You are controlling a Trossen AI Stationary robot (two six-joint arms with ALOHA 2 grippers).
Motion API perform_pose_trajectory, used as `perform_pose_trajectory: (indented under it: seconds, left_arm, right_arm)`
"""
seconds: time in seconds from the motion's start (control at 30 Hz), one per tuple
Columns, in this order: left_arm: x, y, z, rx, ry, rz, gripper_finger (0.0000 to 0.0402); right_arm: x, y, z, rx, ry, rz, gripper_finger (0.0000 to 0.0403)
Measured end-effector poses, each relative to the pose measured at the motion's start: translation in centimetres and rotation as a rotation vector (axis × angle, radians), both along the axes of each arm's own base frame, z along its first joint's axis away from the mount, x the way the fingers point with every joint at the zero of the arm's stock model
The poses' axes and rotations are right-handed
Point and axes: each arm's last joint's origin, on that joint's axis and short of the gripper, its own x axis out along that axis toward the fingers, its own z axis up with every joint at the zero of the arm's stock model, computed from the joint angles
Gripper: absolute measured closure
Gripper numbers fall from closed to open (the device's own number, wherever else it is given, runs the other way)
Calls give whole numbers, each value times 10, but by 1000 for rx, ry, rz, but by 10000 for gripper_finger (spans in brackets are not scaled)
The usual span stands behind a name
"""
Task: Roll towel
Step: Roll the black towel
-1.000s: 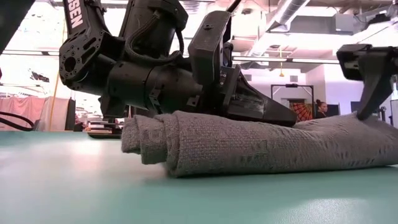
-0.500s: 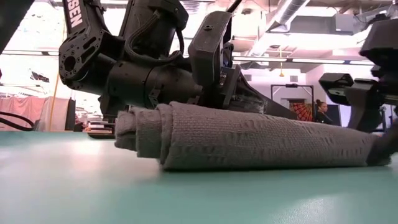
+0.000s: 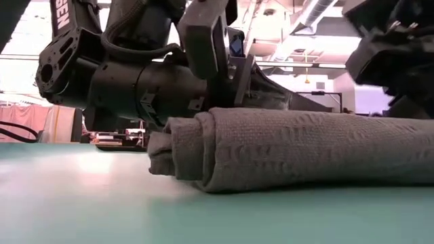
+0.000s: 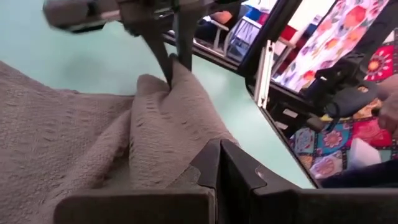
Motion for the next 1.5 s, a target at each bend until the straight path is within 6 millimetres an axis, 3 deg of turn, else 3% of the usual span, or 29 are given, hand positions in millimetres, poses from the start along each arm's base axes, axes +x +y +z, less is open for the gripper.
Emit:
perform_pose_trajectory:
  seconds: [0.2, 0.37, 0.57, 0.77, 1.0, 1.1, 1.23, 1.5]
  left_arm:
    - [7, 3, 5, 56, -30, 49, 401]
    - [13, 20, 16, 104, -56, 97, 402]
    - [16, 29, 48, 198, -96, 100, 401]
    - [5, 6, 79, 262, -83, 36, 401]
    - [-5, -32, 71, 394, 120, -59, 398]
    - [-3, -39, 73, 479, 169, -86, 380]
    - [10, -45, 93, 526, 225, -106, 330]
    - [12, -46, 147, 591, 678, -112, 222]
  right_arm:
    - [17, 5, -1, 66, 48, 48, 355]
    - [27, 11, 1, 64, 65, 78, 355]
    - [36, 1, -3, 141, 121, 64, 355]
    - [43, -24, -4, 153, 142, -28, 355]
    - [48, -47, -4, 175, 146, -106, 354]
    - [48, -52, -4, 177, 150, -123, 354]
    - [47, -52, -5, 169, 151, -112, 354]
    - [47, -52, -5, 159, 150, -103, 354]
